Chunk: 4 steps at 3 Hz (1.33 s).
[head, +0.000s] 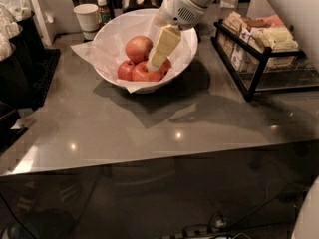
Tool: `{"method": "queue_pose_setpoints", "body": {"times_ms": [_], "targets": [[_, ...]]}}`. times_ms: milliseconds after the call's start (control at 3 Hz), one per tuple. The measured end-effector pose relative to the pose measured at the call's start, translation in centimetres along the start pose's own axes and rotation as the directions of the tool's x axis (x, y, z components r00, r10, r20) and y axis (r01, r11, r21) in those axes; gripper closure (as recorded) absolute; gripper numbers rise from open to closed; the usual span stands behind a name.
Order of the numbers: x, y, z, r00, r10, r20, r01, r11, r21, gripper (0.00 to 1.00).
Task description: Pick apple from white bowl
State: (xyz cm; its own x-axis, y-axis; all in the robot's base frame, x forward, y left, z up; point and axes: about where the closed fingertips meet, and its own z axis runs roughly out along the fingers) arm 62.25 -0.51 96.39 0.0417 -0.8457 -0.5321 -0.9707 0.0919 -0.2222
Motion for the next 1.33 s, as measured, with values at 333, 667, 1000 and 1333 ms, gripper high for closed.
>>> {"method": "queue_pose_setpoints", "body": {"times_ms": [333, 667, 1000, 1333], "targets": [[-0.1, -0.2, 0.7, 1.0, 0.006, 0.018, -0.006, 1.0, -0.004, 0.3], [-1.0, -1.4, 2.3, 1.0, -0.007, 0.023, 0.008, 0.9995, -0.03, 0.2], [-2.6, -4.2, 3.8, 0.999, -0.024, 0.037, 0.026, 0.9989, -0.038, 0.16], [-2.4, -4.7, 4.5, 0.999, -0.007, 0.044, 0.009, 0.9987, -0.049, 0.16]]}}
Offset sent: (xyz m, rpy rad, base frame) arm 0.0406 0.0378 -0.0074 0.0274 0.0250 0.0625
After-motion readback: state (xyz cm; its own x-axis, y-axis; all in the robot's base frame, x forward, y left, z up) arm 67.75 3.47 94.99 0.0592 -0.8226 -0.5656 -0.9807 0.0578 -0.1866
